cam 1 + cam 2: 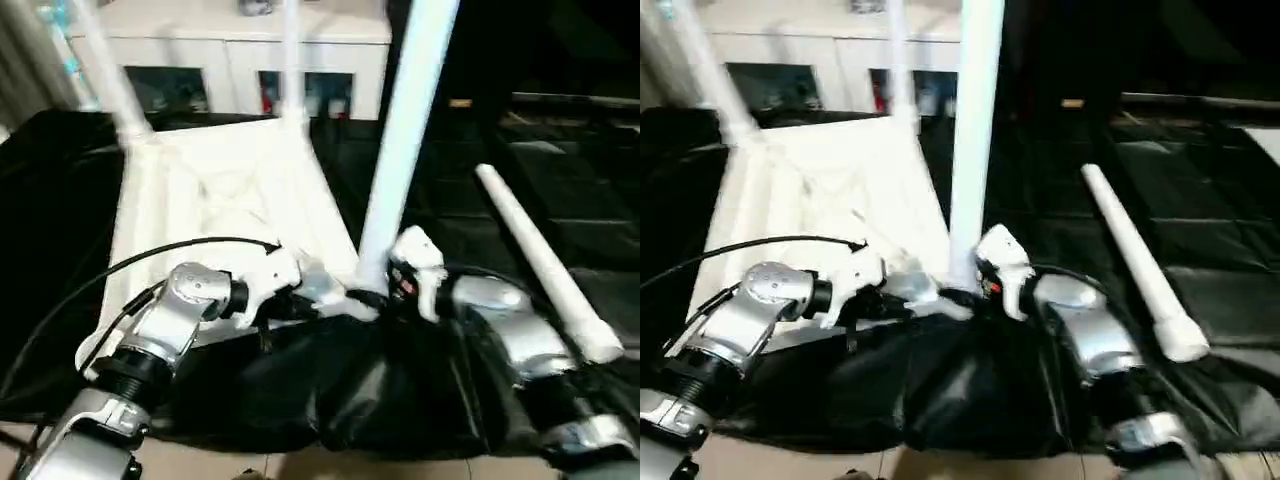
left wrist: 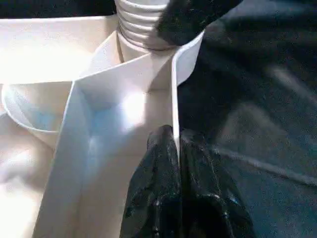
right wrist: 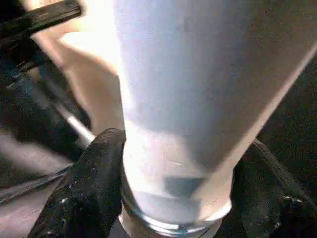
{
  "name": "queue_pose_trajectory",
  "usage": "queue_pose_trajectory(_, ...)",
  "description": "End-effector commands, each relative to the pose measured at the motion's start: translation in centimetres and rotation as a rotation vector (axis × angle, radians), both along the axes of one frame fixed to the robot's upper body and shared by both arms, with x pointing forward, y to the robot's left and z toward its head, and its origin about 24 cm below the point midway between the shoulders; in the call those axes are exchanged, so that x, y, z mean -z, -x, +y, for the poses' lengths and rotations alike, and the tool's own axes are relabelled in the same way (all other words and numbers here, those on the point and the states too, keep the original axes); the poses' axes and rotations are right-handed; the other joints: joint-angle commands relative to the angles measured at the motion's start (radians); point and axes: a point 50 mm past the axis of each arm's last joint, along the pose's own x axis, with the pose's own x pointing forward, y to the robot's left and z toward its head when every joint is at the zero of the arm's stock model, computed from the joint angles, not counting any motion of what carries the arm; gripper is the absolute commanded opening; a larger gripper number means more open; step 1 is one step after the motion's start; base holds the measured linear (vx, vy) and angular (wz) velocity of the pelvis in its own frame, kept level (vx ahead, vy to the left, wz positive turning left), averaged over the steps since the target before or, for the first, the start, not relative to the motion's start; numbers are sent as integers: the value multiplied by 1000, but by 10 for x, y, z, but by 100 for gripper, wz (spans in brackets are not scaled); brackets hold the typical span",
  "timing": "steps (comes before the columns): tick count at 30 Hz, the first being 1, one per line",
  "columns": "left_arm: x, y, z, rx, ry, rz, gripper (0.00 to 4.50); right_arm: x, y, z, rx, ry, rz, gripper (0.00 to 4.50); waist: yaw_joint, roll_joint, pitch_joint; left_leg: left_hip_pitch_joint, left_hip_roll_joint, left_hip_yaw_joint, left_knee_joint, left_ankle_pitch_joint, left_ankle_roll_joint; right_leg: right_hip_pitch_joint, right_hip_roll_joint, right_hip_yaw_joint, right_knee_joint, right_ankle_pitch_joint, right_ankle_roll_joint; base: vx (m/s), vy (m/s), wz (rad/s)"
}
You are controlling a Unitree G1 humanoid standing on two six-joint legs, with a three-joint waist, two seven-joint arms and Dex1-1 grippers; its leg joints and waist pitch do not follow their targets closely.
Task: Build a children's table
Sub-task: Rotate leg to tighten
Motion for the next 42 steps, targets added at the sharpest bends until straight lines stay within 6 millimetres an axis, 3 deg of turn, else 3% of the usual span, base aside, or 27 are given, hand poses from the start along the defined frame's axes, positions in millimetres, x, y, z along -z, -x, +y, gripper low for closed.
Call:
queue_pose_trajectory(1, -4, 7, -20, 100, 64, 7, 0, 7, -2, -2, 64, 37, 19, 270, 1, -3, -58, 20, 61, -35, -68, -195, 15, 40, -91, 47, -75, -94, -240, 0, 0, 0)
queue_pose_trajectory(6, -3, 9, -21, 116, 63, 7, 0, 4, 0, 0, 39, 23, 0, 270, -2, -3, -59, 20, 62, -33, -65, -178, 33, 40, -90, 47, -74, -61, -244, 0, 0, 0)
queue_pose_trajectory(8, -3, 11, -20, 133, 57, 6, 0, 0, 0, -3, 27, 18, -16, 340, -2, -2, -59, 20, 62, -33, -65, -180, 34, 40, -91, 48, -74, -66, -245, 0, 0, 0)
queue_pose_trajectory(12, -4, 12, -17, 143, 40, 5, 0, -9, -3, -14, 18, 12, -37, 352, 2, -5, -61, 20, 64, -32, -62, -157, 48, 42, -90, 47, -70, -31, -250, 0, 0, 0)
queue_pose_trajectory(13, -4, 12, -16, 143, 37, 4, 0, -12, -3, -17, 11, 12, -42, 381, 4, -4, -61, 20, 63, -31, -61, -148, 53, 40, -89, 47, -69, -20, -250, 0, 0, 0)
queue_pose_trajectory(14, -4, 13, -16, 144, 35, 3, 0, -13, -3, -19, 5, 13, -44, 381, 6, -4, -62, 20, 63, -31, -61, -145, 55, 41, -88, 46, -68, -15, -250, 0, 0, 0)
queue_pose_trajectory(15, -4, 13, -15, 144, 34, 3, 0, -15, -2, -20, -15, 24, -57, 387, 10, -10, -63, 21, 64, -30, -60, -138, 59, 41, -90, 47, -68, -6, -251, 0, 0, 0)
queue_pose_trajectory(19, -4, 14, -15, 145, 30, 4, 0, -18, 0, -24, -55, 55, -68, 425, 17, -6, -63, 20, 65, -30, -59, -127, 67, 41, -90, 45, -65, 4, -251, 0, 0, 0)
queue_pose_trajectory(23, -5, 15, -16, 150, 31, 6, 0, -16, -1, -26, -65, 85, -65, 425, 21, -10, -63, 19, 65, -30, -58, -127, 68, 41, -92, 45, -65, -5, -251, 0, 0, 0)
queue_pose_trajectory(42, -8, 15, -9, 135, 27, 11, 0, -3, 8, -26, -118, 47, 5, 425, 31, -5, -64, 21, 64, -31, -57, -132, 65, 39, -90, 44, -66, -25, -247, 0, 0, 0)
